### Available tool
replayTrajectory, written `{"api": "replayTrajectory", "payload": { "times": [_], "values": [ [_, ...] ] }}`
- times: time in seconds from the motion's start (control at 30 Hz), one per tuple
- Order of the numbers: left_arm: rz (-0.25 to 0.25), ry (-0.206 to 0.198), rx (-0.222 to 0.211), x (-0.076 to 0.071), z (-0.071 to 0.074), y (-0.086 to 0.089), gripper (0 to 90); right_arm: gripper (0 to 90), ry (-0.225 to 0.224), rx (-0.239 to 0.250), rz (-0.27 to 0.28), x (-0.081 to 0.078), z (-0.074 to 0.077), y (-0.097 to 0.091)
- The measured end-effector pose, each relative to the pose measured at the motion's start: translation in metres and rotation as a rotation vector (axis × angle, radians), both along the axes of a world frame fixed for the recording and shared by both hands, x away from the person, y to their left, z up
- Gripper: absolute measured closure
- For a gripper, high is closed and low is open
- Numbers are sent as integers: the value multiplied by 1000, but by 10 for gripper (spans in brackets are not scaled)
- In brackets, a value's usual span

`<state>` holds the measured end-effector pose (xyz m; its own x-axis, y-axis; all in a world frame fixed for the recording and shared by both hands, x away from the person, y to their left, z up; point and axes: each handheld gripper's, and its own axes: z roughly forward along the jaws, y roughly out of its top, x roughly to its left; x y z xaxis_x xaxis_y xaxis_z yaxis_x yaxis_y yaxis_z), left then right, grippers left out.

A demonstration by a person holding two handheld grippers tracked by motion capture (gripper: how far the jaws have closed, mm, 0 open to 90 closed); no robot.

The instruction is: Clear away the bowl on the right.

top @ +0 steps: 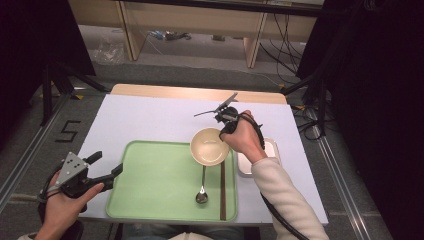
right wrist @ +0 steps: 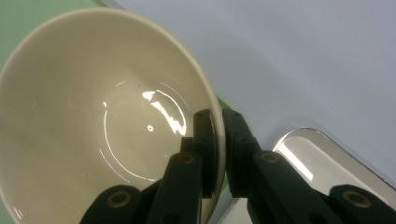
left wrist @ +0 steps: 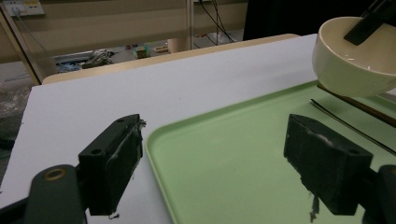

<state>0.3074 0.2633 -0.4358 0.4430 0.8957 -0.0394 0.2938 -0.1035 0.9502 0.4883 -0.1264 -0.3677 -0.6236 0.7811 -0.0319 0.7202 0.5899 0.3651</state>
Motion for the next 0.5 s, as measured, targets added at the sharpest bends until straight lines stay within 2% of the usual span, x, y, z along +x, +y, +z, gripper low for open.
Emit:
{"api": "replayTrajectory", "payload": {
  "times": [0.07,0.1,0.13,0.23,0.5],
  "values": [
    [0,1,1,0,0,0,191,855,0,-1,5,0,-1,3],
    [0,0,0,0,0,0,191,855,12,0,-15,-1,-1,5],
    [0,-1,-1,0,0,0,191,856,1,1,5,-1,-2,6],
    [0,0,-1,0,0,0,191,855,15,-4,20,-1,-3,11],
    [-1,-1,-1,0,0,0,192,855,12,5,32,-2,-4,20]
  ]
}}
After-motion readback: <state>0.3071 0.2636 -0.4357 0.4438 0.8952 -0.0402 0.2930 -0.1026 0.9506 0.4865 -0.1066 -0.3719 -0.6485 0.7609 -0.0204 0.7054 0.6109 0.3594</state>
